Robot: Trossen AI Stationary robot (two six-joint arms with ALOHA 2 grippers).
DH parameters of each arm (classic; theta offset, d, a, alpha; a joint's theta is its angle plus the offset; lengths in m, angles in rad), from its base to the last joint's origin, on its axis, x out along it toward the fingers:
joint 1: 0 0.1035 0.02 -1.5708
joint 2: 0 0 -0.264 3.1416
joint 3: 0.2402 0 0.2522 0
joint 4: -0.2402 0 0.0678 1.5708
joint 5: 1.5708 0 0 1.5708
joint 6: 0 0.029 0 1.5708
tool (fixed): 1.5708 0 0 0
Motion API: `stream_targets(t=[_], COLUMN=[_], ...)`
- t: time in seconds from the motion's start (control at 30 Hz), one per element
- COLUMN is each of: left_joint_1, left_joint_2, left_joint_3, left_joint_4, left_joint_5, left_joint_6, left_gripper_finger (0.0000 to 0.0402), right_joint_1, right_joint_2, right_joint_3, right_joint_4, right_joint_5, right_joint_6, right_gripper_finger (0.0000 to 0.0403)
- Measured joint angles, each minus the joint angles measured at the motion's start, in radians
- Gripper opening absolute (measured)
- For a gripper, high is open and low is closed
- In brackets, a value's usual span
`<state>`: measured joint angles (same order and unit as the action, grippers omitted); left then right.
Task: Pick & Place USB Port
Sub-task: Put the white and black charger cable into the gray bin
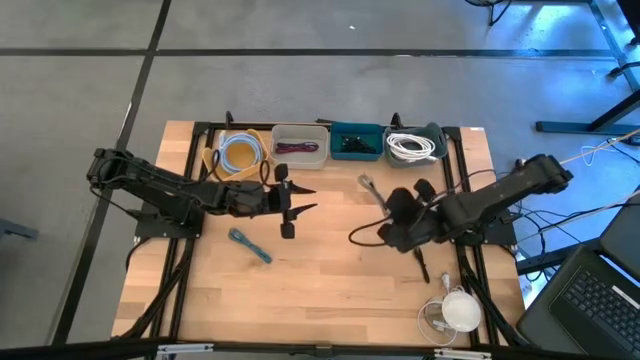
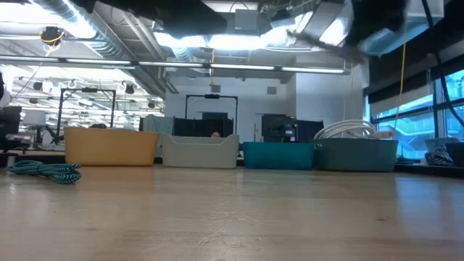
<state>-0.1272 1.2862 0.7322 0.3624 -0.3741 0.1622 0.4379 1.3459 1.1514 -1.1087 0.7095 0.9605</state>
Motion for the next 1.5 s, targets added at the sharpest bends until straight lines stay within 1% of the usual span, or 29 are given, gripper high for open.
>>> stream_targets(t=[0.1, 0.17, 0.23, 0.37, 0.47, 0.53, 0.6, 0.73, 0.93, 1.0, 1.2, 1.37, 1.5], left_joint_1=[0.003, 0.012, 0.027, 0.075, 0.112, 0.132, 0.148, 0.187, 0.235, 0.238, 0.237, 0.237, 0.237], left_joint_2=[0.0, 0.0, 0.0, 0.0, 0.0, 0.0, 0.0, 0.0, 0.0, 0.0, 0.0, 0.0, 0.0], left_joint_3=[0.0, 0.0, 0.0, 0.0, 0.0, 0.0, 0.0, 0.0, 0.0, 0.0, 0.0, 0.0, 0.0], left_joint_4=[0.054, 0.11, 0.187, 0.338, 0.436, 0.48, 0.491, 0.487, 0.502, 0.501, 0.5, 0.496, 0.496], left_joint_5=[0.031, 0.084, 0.179, 0.425, 0.566, 0.616, 0.636, 0.635, 0.633, 0.635, 0.639, 0.702, 0.689], left_joint_6=[0.03, 0.051, 0.057, 0.026, -0.039, -0.077, -0.091, -0.098, -0.124, -0.133, -0.146, -0.151, -0.147], left_gripper_finger=[0.0143, 0.0143, 0.0143, 0.0143, 0.0143, 0.0143, 0.0143, 0.0143, 0.0143, 0.0143, 0.0143, 0.0143, 0.0142], right_joint_1=[-0.014, -0.027, -0.04, -0.075, -0.101, -0.119, -0.133, -0.154, -0.175, -0.187, -0.244, -0.286, -0.303], right_joint_2=[-0.034, -0.05, -0.052, -0.038, -0.021, -0.01, 0.007, 0.04, 0.089, 0.098, 0.132, 0.136, 0.135], right_joint_3=[0.052, 0.077, 0.097, 0.123, 0.13, 0.136, 0.145, 0.161, 0.203, 0.208, 0.21, 0.21, 0.21], right_joint_4=[0.125, 0.247, 0.377, 0.61, 0.693, 0.713, 0.747, 0.77, 0.777, 0.782, 0.817, 0.817, 0.84], right_joint_5=[0.042, 0.05, 0.031, -0.081, -0.137, -0.161, -0.194, -0.24, -0.242, -0.246, -0.349, -0.397, -0.439], right_joint_6=[-0.21, -0.359, -0.511, -0.762, -0.862, -0.892, -0.913, -0.95, -0.998, -1.01, -1.021, -1.022, -1.025], right_gripper_finger=[0.0001, 0.0001, 0.0001, 0.0, 0.0, 0.0, 0.0, 0.0, 0.0, 0.0, 0.0, 0.0, 0.0])
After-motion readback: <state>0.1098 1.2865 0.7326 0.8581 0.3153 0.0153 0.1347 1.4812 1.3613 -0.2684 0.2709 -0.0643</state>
